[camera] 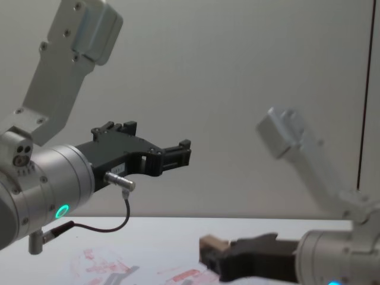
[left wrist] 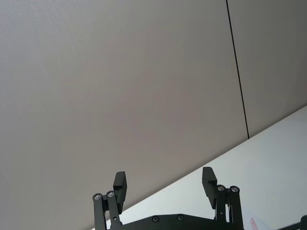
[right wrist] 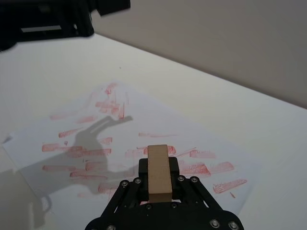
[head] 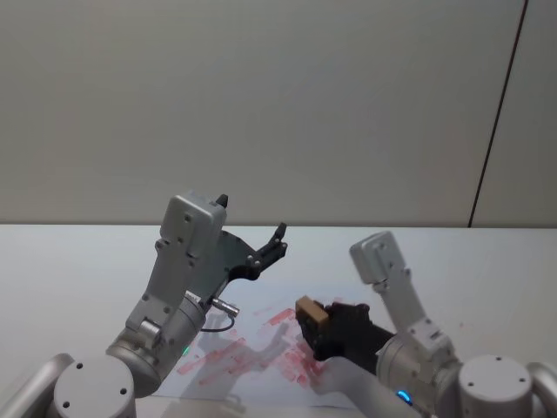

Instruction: Use the one hand to pick up the stamp and affix it onto the A4 paper.

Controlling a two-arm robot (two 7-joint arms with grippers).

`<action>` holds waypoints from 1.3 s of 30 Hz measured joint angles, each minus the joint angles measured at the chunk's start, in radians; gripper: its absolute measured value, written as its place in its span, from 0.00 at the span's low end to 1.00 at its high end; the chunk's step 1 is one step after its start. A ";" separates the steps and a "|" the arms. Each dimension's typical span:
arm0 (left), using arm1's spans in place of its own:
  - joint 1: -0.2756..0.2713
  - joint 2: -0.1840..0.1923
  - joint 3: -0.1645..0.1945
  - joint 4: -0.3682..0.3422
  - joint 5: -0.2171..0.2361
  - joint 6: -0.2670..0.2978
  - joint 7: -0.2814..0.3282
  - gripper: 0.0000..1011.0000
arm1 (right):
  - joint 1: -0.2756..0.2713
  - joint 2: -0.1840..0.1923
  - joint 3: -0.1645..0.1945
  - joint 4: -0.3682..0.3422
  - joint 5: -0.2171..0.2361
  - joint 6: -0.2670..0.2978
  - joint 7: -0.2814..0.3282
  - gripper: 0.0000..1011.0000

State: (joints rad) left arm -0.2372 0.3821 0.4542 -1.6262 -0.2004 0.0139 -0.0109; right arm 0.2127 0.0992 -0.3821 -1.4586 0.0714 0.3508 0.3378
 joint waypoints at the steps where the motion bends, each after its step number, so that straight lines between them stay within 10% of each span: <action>1: 0.000 0.000 0.000 0.000 0.000 0.000 0.000 0.99 | 0.009 -0.008 -0.005 0.022 -0.012 0.005 0.000 0.22; 22: 0.000 0.000 0.000 0.000 0.000 0.000 0.000 0.99 | 0.043 -0.049 -0.035 0.138 -0.060 0.045 -0.028 0.22; 39: 0.000 0.000 0.000 0.000 0.000 0.000 0.000 0.99 | 0.015 -0.012 0.015 -0.003 0.067 0.074 -0.057 0.22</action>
State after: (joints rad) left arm -0.2372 0.3821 0.4542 -1.6262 -0.2003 0.0138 -0.0109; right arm 0.2279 0.0875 -0.3672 -1.4612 0.1382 0.4252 0.2806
